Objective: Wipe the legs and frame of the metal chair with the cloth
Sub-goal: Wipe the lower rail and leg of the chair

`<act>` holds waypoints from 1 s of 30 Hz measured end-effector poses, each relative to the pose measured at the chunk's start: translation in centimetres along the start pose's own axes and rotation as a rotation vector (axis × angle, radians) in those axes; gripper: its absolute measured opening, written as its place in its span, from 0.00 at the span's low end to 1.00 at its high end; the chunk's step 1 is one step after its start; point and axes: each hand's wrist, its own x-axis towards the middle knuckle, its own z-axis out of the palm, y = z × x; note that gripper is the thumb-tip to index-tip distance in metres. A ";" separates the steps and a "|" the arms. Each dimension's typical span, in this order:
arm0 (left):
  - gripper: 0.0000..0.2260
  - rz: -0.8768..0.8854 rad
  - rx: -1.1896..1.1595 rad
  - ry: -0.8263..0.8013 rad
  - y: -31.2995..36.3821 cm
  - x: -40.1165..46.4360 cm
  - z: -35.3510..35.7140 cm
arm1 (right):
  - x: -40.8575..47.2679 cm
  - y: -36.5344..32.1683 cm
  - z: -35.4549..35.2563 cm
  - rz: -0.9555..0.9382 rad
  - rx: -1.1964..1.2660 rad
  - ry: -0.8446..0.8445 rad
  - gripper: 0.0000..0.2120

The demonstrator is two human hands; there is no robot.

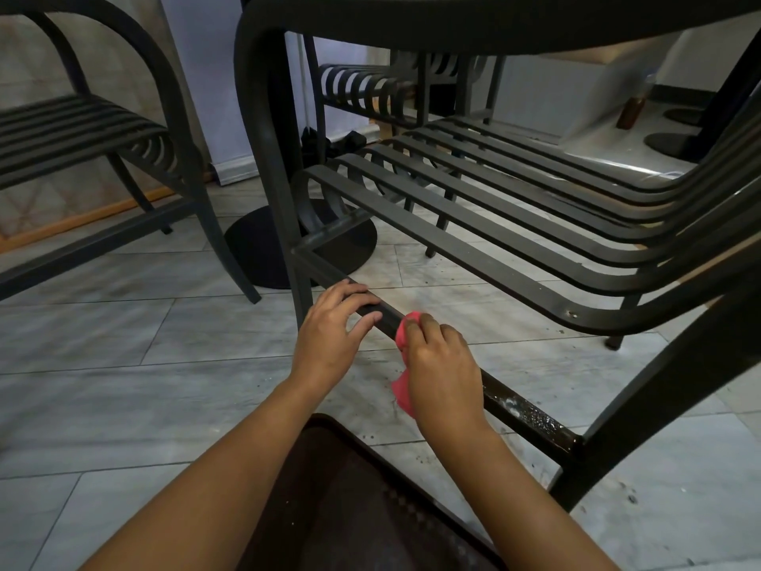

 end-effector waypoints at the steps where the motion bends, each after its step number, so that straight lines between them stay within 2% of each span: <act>1: 0.10 -0.003 0.003 -0.001 0.0 0.0 0.0 | -0.1 0.1 0.0 0.005 0.001 0.000 0.25; 16: 0.11 -0.040 0.045 -0.026 1.1 -0.2 -0.2 | -0.5 0.4 -0.1 0.028 0.094 0.041 0.21; 25: 0.13 -0.119 0.084 -0.099 4.7 -1.6 -0.8 | -0.6 0.8 -1.7 0.016 0.214 -0.012 0.24; 30: 0.13 -0.196 0.074 -0.121 6.9 -2.3 -1.9 | -1.3 0.3 -4.6 -0.007 0.284 0.046 0.26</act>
